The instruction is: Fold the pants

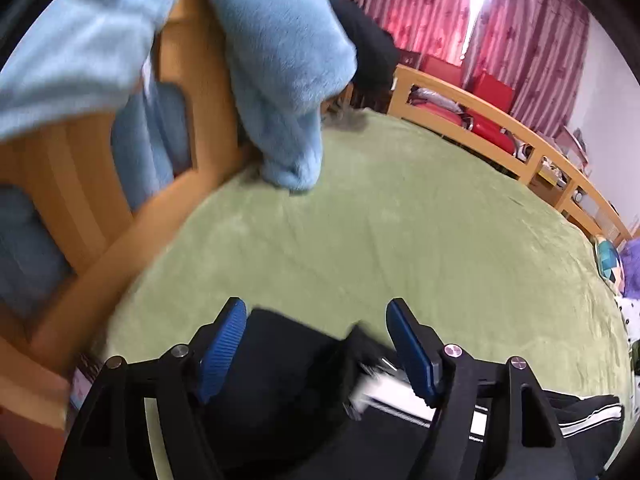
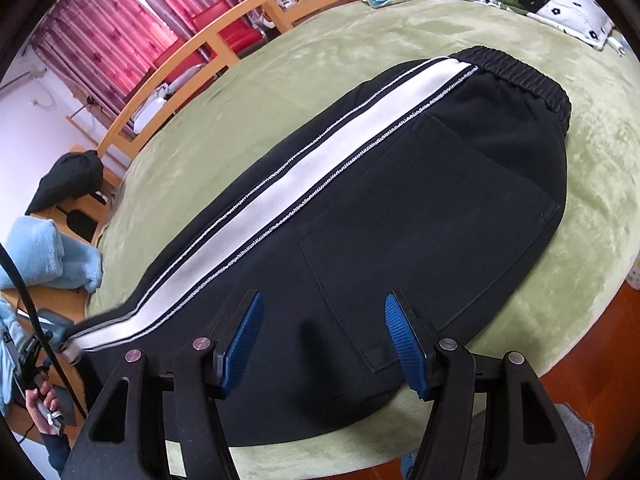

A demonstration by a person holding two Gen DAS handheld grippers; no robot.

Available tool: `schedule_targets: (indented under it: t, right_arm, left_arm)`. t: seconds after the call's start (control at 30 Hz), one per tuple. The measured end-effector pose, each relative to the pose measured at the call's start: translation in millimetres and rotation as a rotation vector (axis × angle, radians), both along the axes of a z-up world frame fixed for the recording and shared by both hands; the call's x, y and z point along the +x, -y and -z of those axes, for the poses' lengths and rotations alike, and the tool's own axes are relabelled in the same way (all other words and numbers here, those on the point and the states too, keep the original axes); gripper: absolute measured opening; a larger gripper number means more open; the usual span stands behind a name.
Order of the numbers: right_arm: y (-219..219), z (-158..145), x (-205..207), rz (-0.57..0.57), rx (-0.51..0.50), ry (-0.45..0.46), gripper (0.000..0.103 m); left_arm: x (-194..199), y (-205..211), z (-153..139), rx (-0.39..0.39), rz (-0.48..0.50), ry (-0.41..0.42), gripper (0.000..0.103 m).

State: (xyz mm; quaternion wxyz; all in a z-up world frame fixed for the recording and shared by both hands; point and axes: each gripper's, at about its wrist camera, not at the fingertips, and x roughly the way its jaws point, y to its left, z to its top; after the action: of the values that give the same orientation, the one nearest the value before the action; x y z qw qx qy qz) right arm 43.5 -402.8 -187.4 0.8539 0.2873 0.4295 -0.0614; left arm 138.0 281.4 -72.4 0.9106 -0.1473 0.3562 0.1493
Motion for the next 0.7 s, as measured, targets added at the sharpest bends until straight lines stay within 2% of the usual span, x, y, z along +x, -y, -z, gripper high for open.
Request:
schedule_targets:
  t: [0.13,0.27,0.37,0.43,0.6,0.7]
  right_arm:
    - [-0.2,5.4,-2.3,0.012,0.025,-0.012,0.063]
    - [1.3,9.6,-7.3,0.021,0.021,-0.025,0.063]
    - [7.0,13.2,-10.6,0.032,0.03,-0.041,0.063]
    - [10.2,15.2,-13.4,0.042,0.021,-0.055,0.063]
    - [16.8,16.5,-19.7,0.071,0.006,-0.063,0.063]
    - [15.9,22.2,-16.1,0.073,0.03,-0.075,0.063]
  left_arm:
    - [-1.0,8.5,-2.7,0.006,0.041,-0.004,0.071]
    - [-11.0,13.3,27.1,-0.004,0.073,-0.077,0.072]
    - [-25.8,5.1,58.6,-0.02,0.049,-0.152,0.072]
    - [-43.4,-8.7,77.6,-0.079,0.017,-0.199,0.071]
    - [-95.2,-12.9,100.4,-0.244,0.029,-0.151,0.069]
    - [-112.6,1.3,114.2,-0.278,0.052,-0.152,0.065]
